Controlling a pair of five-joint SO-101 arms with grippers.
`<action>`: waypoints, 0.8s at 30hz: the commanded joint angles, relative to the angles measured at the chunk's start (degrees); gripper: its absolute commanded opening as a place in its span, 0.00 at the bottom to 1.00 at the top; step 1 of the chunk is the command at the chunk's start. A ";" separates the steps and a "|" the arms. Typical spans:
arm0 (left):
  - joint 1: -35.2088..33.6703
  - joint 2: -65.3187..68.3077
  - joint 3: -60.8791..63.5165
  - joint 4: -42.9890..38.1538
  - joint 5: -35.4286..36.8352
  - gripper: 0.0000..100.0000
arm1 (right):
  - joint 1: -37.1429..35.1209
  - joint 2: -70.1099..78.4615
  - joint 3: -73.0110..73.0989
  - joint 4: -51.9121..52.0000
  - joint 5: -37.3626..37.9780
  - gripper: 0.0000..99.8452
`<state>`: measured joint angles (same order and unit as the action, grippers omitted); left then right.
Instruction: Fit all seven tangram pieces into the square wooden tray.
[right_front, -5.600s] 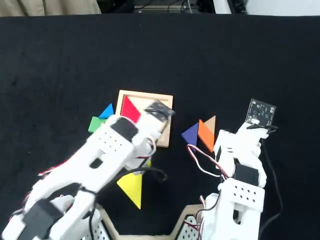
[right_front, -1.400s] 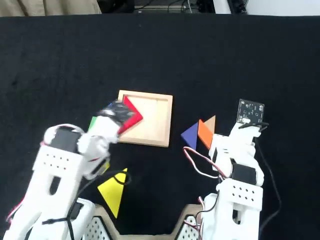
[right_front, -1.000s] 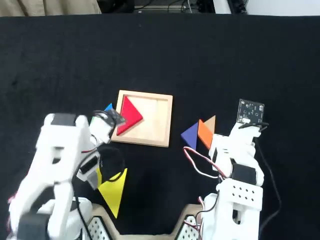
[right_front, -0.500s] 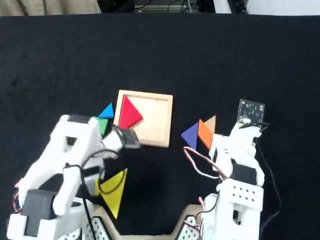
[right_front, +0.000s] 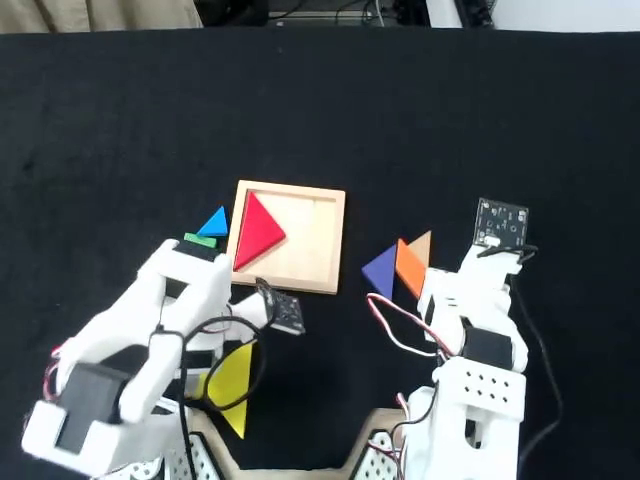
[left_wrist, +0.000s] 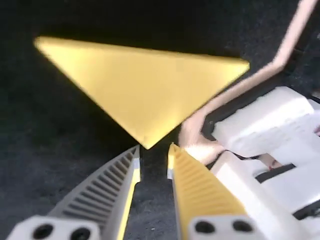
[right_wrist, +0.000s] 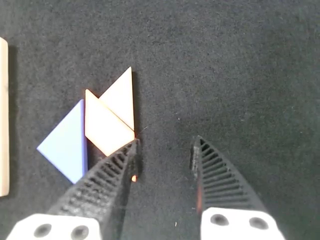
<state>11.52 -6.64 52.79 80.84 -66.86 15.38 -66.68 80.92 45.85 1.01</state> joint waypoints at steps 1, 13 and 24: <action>0.66 6.95 -5.05 1.05 -0.18 0.10 | 0.62 -1.27 -2.42 0.18 0.44 0.17; 9.36 15.74 -19.30 -0.26 12.13 0.10 | 0.62 -1.27 -2.51 0.18 0.44 0.17; 12.62 14.24 -30.73 -7.21 33.67 0.10 | 0.62 -1.27 -2.68 0.35 0.44 0.17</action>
<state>23.47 10.15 28.79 75.03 -38.55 15.38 -66.68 80.92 45.85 1.01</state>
